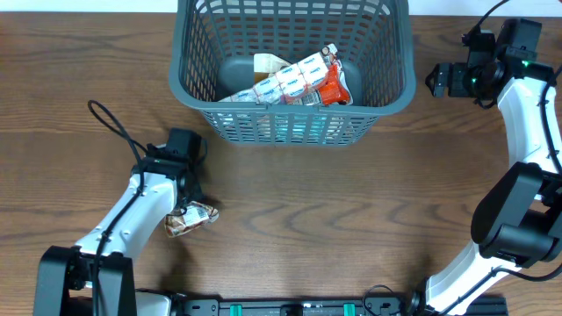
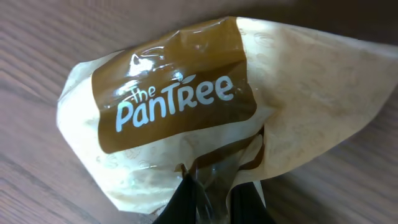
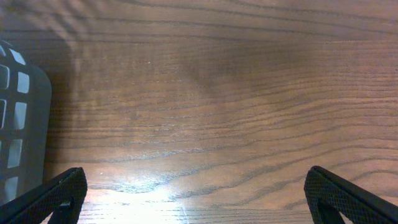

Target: Pack container

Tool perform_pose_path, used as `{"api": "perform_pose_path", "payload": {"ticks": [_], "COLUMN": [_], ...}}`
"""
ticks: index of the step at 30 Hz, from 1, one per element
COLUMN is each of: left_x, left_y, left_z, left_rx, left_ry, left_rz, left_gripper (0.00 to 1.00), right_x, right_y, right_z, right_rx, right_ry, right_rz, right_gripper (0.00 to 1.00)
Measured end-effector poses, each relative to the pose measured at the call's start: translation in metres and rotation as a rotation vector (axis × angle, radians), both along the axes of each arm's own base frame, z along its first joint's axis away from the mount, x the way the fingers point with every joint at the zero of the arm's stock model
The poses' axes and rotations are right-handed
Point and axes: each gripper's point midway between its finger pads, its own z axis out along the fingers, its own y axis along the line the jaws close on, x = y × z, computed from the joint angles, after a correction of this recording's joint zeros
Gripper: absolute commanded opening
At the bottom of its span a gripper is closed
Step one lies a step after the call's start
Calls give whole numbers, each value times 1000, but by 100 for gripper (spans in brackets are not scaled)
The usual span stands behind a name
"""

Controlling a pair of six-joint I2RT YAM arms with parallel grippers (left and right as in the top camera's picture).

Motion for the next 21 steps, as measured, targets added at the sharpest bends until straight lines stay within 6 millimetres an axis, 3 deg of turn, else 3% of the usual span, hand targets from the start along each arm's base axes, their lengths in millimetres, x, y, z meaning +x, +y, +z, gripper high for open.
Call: {"api": "perform_pose_path", "payload": {"ticks": [11,18,19,20,21], "left_x": [23,22,22,21,19], "left_y": [-5,-5,-5,-5,-4], "left_z": [43,47,47,46,46], "left_rx": [-10,-11,-10,-8,-6], "left_ry": [-89,-98,-96,-90,-82], "left_rz": [-54,-60,-60,-63,-69], "left_gripper": [6,6,9,41,57], "right_x": [0,0,0,0,0], "right_y": [0,0,0,0,0], "right_z": [0,0,0,0,0], "right_rx": [0,0,1,0,1], "right_ry": [1,1,2,1,2], "right_rz": [0,0,0,0,0], "right_gripper": [99,99,99,99,99]}}
